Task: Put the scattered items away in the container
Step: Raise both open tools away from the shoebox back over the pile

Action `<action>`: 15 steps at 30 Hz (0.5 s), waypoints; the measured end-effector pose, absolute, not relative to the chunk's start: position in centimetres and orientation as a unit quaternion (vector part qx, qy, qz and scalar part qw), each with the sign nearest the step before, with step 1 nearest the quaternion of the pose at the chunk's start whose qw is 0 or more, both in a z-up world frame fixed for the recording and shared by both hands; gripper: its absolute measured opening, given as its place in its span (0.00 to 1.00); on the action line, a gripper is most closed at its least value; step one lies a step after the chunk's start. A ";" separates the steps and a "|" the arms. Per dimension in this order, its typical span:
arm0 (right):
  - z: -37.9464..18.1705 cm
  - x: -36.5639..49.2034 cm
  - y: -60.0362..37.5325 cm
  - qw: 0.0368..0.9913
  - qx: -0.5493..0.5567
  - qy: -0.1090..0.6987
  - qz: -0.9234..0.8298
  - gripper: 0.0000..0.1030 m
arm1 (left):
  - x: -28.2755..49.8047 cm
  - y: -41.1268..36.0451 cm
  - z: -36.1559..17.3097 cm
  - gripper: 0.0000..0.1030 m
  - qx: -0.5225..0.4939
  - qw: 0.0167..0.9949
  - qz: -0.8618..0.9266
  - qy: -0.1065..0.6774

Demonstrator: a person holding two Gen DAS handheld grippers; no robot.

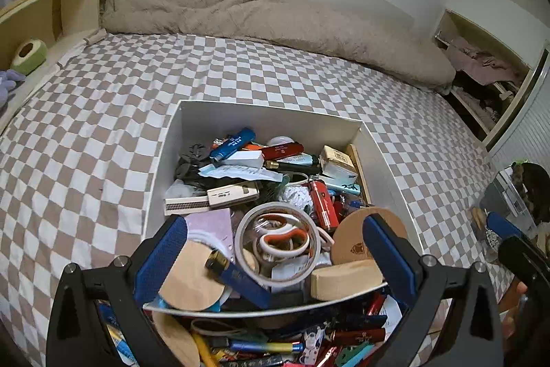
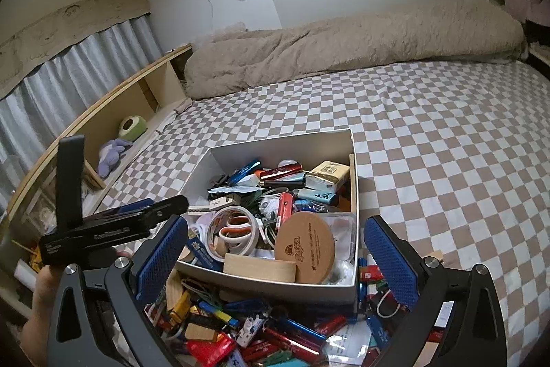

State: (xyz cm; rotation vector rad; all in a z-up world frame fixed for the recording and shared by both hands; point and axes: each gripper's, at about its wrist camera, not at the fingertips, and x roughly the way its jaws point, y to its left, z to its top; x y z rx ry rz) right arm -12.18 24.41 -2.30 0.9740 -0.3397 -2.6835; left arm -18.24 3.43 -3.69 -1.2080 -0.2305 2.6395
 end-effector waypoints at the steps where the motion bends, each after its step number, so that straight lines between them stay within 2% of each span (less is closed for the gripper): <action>1: -2.2 -11.9 24.4 0.132 0.334 -0.115 -0.926 0.99 | -18.0 3.3 -3.6 1.00 -0.411 0.115 0.901 -0.078; 15: -1.1 -8.3 23.8 0.107 0.295 -0.086 -0.945 1.00 | -13.0 3.0 -2.3 1.00 -0.383 0.116 0.915 -0.043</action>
